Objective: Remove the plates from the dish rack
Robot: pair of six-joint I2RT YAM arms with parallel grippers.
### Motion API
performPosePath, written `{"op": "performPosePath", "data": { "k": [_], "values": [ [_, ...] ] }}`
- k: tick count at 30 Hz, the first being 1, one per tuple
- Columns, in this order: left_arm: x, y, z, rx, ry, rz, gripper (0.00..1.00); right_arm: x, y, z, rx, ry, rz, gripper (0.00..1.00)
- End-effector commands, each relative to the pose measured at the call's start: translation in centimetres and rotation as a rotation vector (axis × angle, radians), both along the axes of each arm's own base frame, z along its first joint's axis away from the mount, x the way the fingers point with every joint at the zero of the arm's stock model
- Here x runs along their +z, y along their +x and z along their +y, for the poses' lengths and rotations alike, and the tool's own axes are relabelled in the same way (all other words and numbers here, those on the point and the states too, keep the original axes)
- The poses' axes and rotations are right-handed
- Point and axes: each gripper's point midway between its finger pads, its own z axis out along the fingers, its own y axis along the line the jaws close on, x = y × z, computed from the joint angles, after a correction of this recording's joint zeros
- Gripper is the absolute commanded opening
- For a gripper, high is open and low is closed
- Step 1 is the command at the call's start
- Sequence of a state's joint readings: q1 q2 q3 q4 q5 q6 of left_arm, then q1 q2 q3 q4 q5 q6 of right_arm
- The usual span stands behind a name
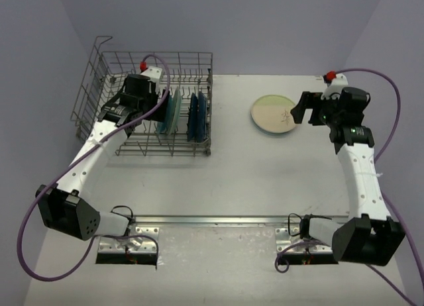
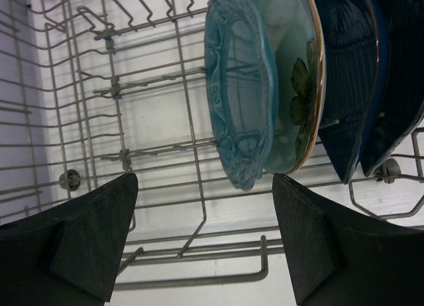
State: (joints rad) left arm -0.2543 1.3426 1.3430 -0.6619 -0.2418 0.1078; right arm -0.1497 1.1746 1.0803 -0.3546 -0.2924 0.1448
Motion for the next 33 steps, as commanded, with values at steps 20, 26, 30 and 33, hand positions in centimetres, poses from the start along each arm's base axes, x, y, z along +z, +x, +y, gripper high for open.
{"op": "performPosePath", "data": {
  "k": [20, 26, 30, 33],
  "values": [
    [-5.4, 8.7, -4.1, -0.031, -0.112, 0.050, 0.59, -1.4, -6.2, 1.2, 0.038, -0.035, -0.039, 0.99],
    [-4.9, 8.2, -4.2, -0.027, -0.145, 0.061, 0.46, -2.2, -6.2, 2.0, 0.056, 0.021, -0.023, 0.99],
    [-4.4, 7.8, -3.9, -0.025, -0.151, 0.060, 0.39, -2.0, -6.1, 2.4, 0.066, 0.050, -0.019, 0.99],
    [-4.3, 7.5, -3.3, -0.020, -0.160, 0.064, 0.31, -1.9, -6.1, 2.6, 0.072, 0.056, -0.021, 0.99]
  ]
}}
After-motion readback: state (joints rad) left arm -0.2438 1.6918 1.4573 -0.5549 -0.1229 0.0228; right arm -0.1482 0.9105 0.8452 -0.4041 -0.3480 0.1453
